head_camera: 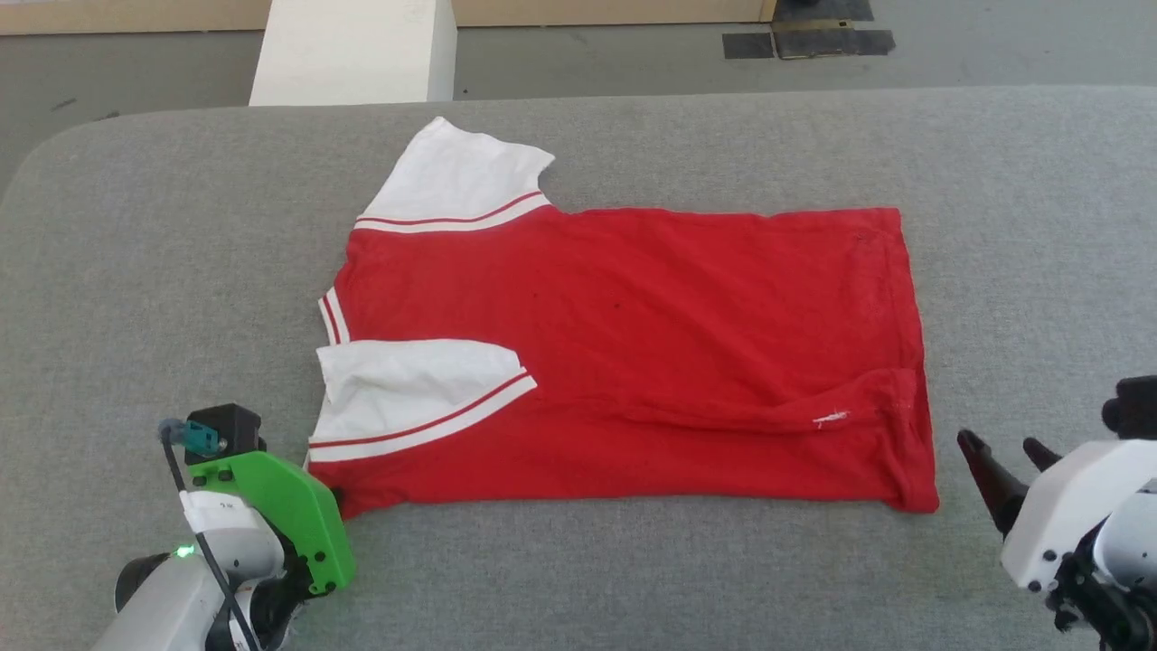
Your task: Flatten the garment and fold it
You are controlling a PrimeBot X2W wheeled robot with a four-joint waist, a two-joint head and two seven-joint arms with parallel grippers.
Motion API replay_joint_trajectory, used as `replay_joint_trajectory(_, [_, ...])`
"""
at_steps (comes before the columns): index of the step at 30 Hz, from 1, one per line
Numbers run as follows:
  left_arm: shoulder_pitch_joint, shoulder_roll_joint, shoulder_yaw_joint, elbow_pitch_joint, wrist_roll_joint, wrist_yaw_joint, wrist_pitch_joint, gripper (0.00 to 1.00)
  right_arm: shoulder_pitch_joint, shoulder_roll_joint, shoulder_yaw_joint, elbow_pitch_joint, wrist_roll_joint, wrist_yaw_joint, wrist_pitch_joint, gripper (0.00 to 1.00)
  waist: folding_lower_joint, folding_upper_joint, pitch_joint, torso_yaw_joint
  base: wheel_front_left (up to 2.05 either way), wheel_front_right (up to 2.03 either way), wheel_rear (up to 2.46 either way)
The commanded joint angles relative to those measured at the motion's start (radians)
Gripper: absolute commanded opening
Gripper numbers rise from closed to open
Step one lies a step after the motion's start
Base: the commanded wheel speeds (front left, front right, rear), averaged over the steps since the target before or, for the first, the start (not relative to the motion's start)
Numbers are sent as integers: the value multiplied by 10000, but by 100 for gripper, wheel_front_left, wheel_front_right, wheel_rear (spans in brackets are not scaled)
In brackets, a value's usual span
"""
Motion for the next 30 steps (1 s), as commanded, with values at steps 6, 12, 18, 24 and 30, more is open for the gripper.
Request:
replay_joint_trajectory(6, [592,-52,430,-495,-316,66,-556,0,428,-295,581,-327,-1344,-13,997,100,0,0,34,119,0,0,0])
replay_joint_trajectory(12, [696,55,665,-1567,-282,250,-805,0,-203,-131,921,453,-2246,-13,1333,100,0,0,392,394,0,0,0])
replay_joint_trajectory(18, [636,52,651,-1985,-254,299,-814,0,-762,-49,1284,1394,-2522,-13,1200,100,0,0,778,621,0,0,0])
replay_joint_trajectory(24, [725,-8,607,-1965,-293,301,-846,0,-691,-286,2002,2041,-2576,-13,1638,100,0,0,826,656,0,0,0])
replay_joint_trajectory(30, [813,-72,703,-1966,-416,288,-963,0,-822,-541,1943,1776,-2065,-13,1930,0,0,0,595,560,0,0,0])
